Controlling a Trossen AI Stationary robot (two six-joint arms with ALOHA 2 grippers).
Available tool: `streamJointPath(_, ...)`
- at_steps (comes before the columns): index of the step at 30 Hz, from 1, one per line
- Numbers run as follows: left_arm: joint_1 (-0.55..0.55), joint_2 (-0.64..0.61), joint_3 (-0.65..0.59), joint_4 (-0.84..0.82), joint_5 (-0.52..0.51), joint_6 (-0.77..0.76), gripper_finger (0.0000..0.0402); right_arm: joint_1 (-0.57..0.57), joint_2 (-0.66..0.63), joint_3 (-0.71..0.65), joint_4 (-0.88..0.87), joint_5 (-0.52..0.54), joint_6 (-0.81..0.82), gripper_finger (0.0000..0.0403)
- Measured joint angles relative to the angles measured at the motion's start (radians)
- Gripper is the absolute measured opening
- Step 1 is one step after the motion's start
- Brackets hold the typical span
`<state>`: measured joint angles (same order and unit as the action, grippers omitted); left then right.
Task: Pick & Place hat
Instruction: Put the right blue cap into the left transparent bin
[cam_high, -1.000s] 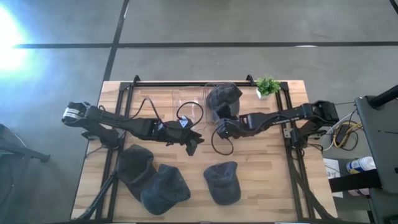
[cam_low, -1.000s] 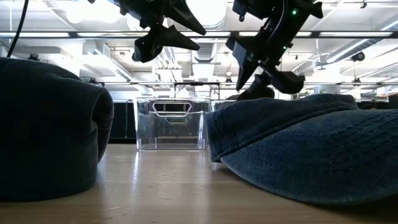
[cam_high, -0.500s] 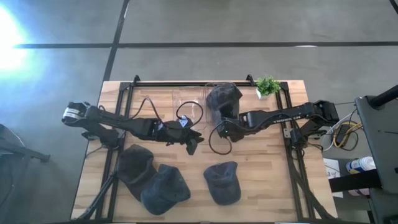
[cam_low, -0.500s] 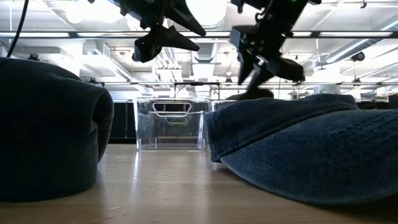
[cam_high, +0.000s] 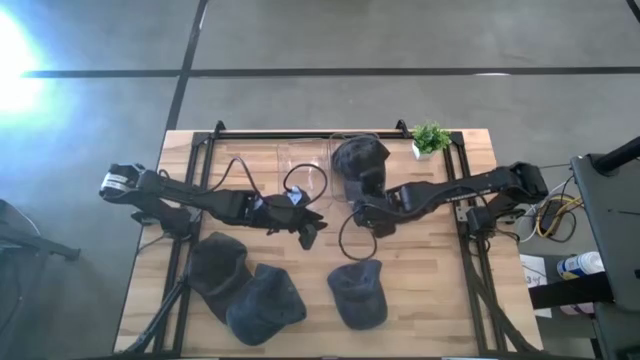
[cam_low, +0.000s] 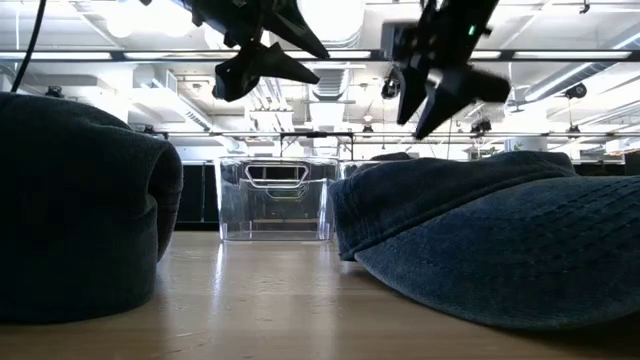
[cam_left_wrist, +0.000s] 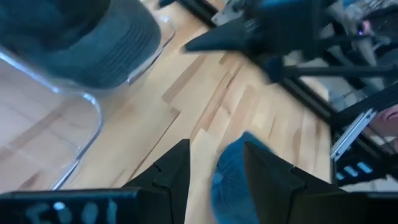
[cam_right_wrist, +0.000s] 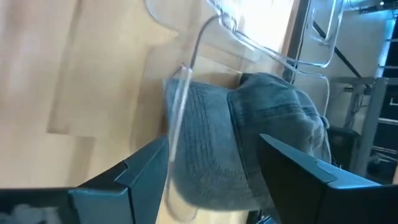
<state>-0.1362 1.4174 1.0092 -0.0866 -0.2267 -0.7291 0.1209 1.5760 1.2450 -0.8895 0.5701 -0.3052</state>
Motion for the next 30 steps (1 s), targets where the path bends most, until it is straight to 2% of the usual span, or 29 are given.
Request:
streamJointPath(5, -0.02, 0.0, 0.0, -0.131, 0.01, 0.001, 0.014, 0.046, -0.036, 0.094, -0.158, -0.034, 0.154, 0.0234)
streamJointPath(9, -0.062, -0.001, 0.0, -0.219, 0.073, -0.011, 0.014, 0.062, -0.081, 0.154, -0.259, -0.228, 0.396, 0.0227)
streamJointPath(14, -0.148, -0.007, 0.0, -0.264, 0.197, 0.014, 0.014, 0.079, -0.141, 0.132, -0.272, -0.509, 0.701, 0.0226)
streamJointPath(17, -0.204, -0.007, 0.0, -0.323, 0.255, 0.053, 0.014, 0.121, -0.152, 0.1, -0.254, -0.53, 0.809, 0.0226)
streamJointPath(24, -0.339, -0.012, 0.01, -0.492, 0.323, 0.046, 0.014, 0.256, -0.122, 0.036, -0.12, -0.572, 1.022, 0.0226)
streamJointPath(30, -0.463, -0.012, 0.049, -0.614, 0.327, 0.027, 0.014, 0.337, -0.053, 0.029, -0.05, -0.575, 1.217, 0.0226)
